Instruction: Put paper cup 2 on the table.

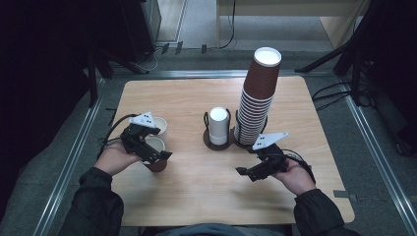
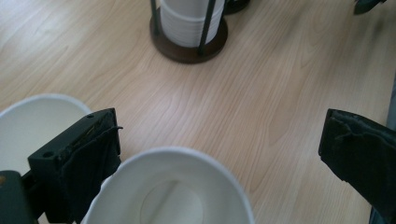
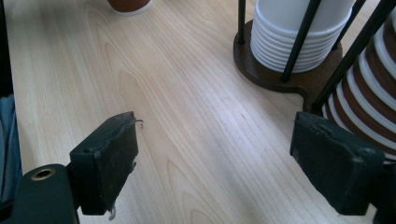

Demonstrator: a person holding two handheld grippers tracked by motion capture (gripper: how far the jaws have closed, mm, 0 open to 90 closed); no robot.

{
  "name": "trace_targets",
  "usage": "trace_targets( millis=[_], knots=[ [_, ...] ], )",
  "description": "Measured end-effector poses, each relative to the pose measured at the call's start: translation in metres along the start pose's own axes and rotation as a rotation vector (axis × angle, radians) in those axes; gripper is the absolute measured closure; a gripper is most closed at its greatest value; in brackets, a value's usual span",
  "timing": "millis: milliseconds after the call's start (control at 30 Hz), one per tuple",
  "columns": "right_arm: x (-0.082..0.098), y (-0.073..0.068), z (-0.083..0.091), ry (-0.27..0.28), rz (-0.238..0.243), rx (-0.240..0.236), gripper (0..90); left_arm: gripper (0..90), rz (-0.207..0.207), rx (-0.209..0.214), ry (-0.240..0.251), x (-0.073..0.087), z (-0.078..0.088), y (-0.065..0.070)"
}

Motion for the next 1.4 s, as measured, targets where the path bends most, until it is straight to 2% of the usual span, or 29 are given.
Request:
trace_targets(
  millis=[200,500,700,867,1100,1267,1400],
  knots=[
    [0.002,-0.001,0.001,-0.005,-0.005,0.007,15.3,0.0,-0.019,0.005,-0.013,-0.012,-0.014,0.012],
    [0.005,0.0,0.004,-0.003,-0.011,0.014,15.3,0.0,0.008,0.037,-0.019,-0.023,-0.037,0.024],
    [0.005,-0.001,0.003,-0.01,-0.009,0.012,15.3,0.0,-0.039,0.055,-0.046,-0.027,-0.053,0.035],
    [0.005,-0.001,0.002,-0.012,0.002,0.011,15.3,0.0,-0.006,0.096,-0.05,-0.03,-0.065,0.042],
    [0.004,-0.002,0.001,-0.012,0.003,-0.001,15.3,0.0,-0.036,0.088,-0.032,-0.035,-0.078,0.054],
    [0.004,-0.001,0.001,0.007,-0.003,-0.016,16.9,0.0,-0.056,0.064,-0.028,-0.034,-0.089,0.061],
    [0.004,0.0,0.001,0.018,-0.001,-0.018,17.4,0.0,-0.055,0.081,-0.041,-0.032,-0.097,0.064]
  ],
)
Point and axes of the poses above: each handheld gripper's, and its own axes: z roughly backward along the jaws, x roughly out of its underside, y roughly to its right, the point moved 1 cm from there along -z, roughly forward along the jaws, and after that the axes turned 2 degrees about y, right-handed, at the moved point
